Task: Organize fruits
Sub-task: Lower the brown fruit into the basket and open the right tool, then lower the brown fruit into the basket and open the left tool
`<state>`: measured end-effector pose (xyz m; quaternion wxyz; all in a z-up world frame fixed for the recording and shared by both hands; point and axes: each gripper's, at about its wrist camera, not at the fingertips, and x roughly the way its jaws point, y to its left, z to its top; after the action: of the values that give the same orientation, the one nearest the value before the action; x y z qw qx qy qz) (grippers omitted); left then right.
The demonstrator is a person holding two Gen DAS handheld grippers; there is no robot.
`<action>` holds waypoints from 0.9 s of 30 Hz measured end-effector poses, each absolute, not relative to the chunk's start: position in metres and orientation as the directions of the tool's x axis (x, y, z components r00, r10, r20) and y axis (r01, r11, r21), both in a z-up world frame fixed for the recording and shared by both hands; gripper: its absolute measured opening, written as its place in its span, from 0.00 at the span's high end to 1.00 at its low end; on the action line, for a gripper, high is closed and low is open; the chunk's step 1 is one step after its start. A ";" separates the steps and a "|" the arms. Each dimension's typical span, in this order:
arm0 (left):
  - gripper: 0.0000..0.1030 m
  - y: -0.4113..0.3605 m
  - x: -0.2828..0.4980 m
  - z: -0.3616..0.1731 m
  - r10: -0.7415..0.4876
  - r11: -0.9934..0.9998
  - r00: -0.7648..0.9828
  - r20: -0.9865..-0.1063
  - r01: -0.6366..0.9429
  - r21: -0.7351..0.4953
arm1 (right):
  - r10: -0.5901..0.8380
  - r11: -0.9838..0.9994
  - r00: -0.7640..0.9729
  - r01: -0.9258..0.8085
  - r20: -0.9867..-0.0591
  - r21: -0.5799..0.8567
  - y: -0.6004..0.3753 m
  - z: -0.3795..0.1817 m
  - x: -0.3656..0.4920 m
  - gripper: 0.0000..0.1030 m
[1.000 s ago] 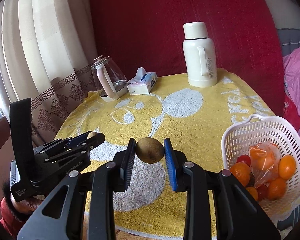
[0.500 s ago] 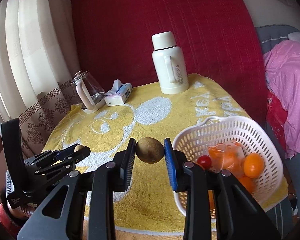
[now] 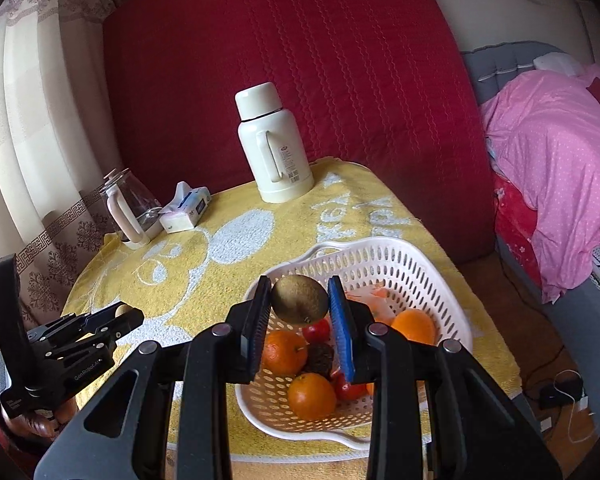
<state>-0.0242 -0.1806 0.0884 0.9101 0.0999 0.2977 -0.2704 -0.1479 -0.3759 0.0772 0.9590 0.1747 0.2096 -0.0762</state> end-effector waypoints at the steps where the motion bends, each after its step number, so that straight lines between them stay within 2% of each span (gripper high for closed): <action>1: 0.72 -0.183 -0.025 0.089 -0.435 0.831 0.674 -0.597 0.555 0.022 | -0.079 0.926 0.899 0.227 -0.432 0.302 -0.379 0.076 -0.150 0.71; 14: 0.72 -0.207 -0.030 0.092 -0.466 0.803 0.651 -0.599 0.595 0.022 | -0.122 0.913 0.867 0.289 -0.483 0.287 -0.410 0.059 -0.147 0.71; 17: 0.72 -0.213 -0.032 0.095 -0.477 0.793 0.646 -0.596 0.609 0.026 | -0.122 0.908 0.861 0.298 -0.494 0.295 -0.414 0.054 -0.145 0.68; 19: 0.72 -0.216 -0.033 0.097 -0.490 0.784 0.638 -0.594 0.621 0.021 | -0.123 0.903 0.862 0.303 -0.491 0.306 -0.416 0.053 -0.147 0.52; 27: 0.72 -0.240 -0.042 0.103 -0.533 0.740 0.607 -0.590 0.672 0.023 | -0.143 0.896 0.867 0.318 -0.477 0.309 -0.425 0.054 -0.155 0.52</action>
<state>-0.0419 -0.2404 0.1031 0.8880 0.1219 0.2854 -0.3393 -0.1551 -0.4248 0.0539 0.9469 0.1925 0.2269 -0.1217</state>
